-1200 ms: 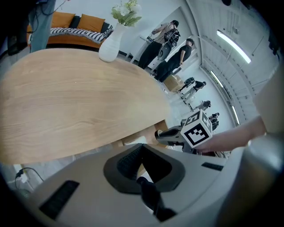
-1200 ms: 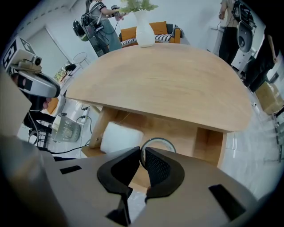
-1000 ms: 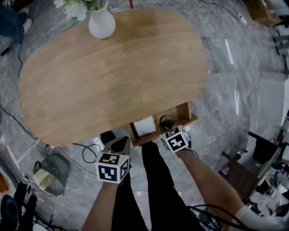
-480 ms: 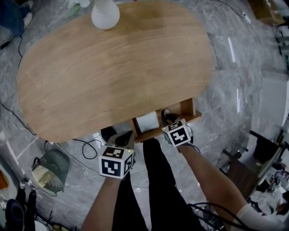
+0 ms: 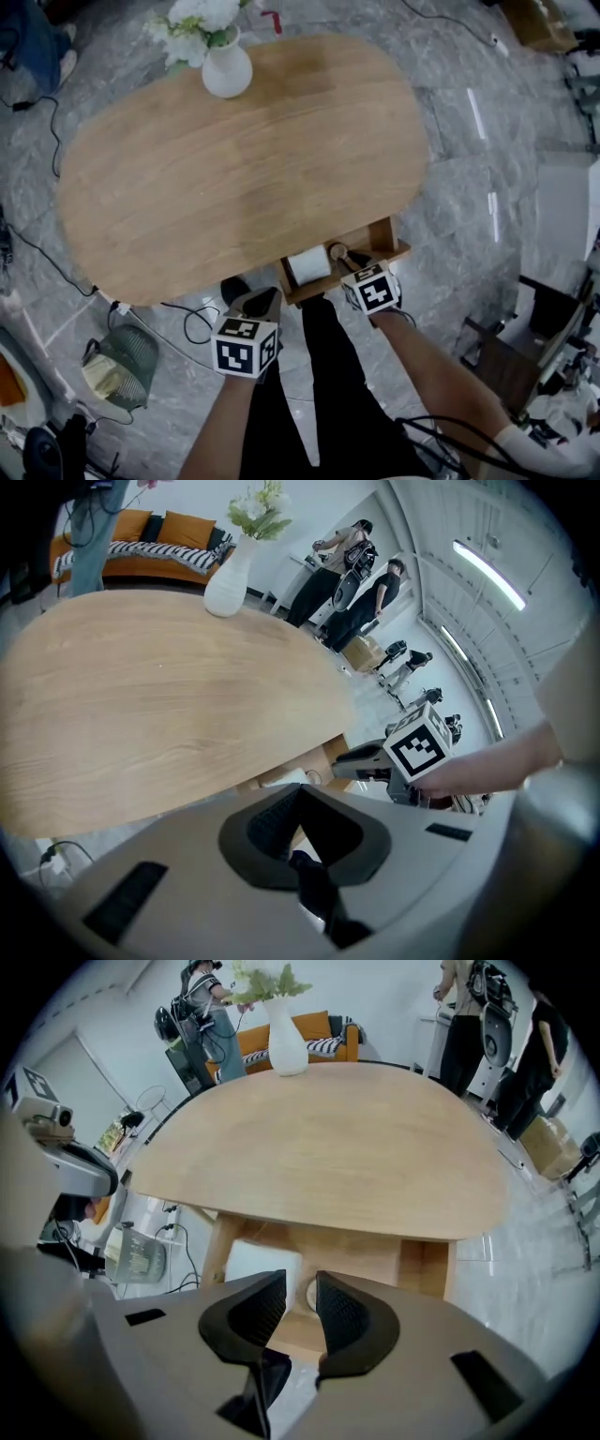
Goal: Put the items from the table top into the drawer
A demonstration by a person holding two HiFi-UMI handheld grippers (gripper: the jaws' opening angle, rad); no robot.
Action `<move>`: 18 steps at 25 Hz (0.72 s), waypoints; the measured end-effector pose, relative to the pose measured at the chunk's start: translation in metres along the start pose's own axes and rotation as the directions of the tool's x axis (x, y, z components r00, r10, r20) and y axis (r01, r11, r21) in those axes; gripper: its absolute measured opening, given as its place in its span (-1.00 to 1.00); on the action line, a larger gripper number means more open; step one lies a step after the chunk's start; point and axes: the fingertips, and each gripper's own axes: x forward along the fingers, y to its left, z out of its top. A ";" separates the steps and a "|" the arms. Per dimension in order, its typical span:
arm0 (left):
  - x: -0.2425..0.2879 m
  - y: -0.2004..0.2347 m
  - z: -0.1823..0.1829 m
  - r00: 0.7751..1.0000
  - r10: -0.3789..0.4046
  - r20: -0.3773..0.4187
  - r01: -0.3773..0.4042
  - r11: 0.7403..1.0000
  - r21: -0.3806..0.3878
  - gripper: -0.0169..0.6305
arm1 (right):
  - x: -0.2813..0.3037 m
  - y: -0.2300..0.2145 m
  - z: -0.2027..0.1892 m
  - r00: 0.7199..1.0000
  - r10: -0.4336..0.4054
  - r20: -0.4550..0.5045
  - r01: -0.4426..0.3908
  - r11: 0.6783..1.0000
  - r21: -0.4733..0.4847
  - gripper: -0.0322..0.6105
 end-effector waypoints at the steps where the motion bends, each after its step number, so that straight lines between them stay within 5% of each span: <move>1: -0.009 -0.001 0.004 1.000 0.003 0.006 -0.003 1.000 0.000 -0.94 | -0.009 0.004 0.005 1.000 0.003 0.012 -0.003 1.000 0.010 -0.53; 18: -0.150 -0.079 0.082 0.998 -0.029 0.063 0.019 0.988 0.153 -0.94 | -0.208 0.031 0.068 0.963 0.005 0.270 -0.040 0.991 0.124 -0.77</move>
